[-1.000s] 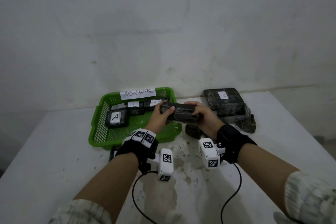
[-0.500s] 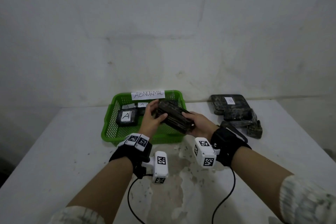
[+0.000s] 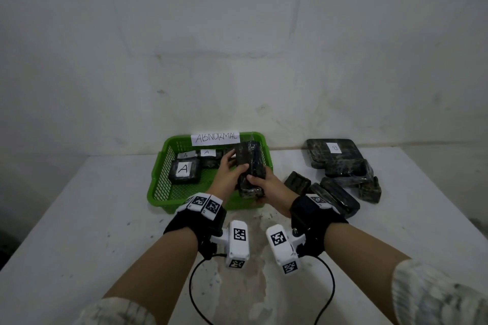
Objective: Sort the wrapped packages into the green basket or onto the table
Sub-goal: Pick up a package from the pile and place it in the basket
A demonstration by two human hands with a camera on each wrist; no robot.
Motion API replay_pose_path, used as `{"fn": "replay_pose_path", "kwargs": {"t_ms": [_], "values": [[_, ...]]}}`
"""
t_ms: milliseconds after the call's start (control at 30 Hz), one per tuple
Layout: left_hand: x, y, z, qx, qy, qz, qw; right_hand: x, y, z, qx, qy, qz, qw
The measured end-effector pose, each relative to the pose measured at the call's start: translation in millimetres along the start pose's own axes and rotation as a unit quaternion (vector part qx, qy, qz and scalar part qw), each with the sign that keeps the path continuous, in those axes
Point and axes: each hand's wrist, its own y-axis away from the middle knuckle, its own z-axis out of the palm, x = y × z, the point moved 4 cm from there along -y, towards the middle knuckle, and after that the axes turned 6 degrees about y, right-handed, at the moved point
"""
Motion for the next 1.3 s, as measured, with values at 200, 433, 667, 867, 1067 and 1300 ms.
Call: {"fn": "replay_pose_path", "kwargs": {"t_ms": [200, 433, 667, 867, 1067, 1300], "values": [[6, 4, 6, -0.019, -0.035, 0.031, 0.999, -1, 1, -2, 0.031, 0.035, -0.013, 0.999], [6, 9, 12, -0.002, -0.054, 0.056, 0.997, -2, 1, 0, 0.062, 0.060, -0.019, 0.996], [4, 9, 15, -0.030, -0.059, 0.061, 0.996, -9, -2, -4, 0.087, 0.011, -0.027, 0.996], [3, 5, 18, 0.027, -0.076, 0.083, 0.993, -13, -2, -3, 0.100, 0.069, -0.020, 0.992], [-5, -1, 14, 0.017, -0.121, 0.090, 0.988, -18, 7, -4, 0.070, 0.049, -0.005, 0.996], [-4, 5, 16, 0.002, -0.119, 0.057, 0.991, -10, -11, -11, 0.104, 0.093, 0.000, 0.990]]}}
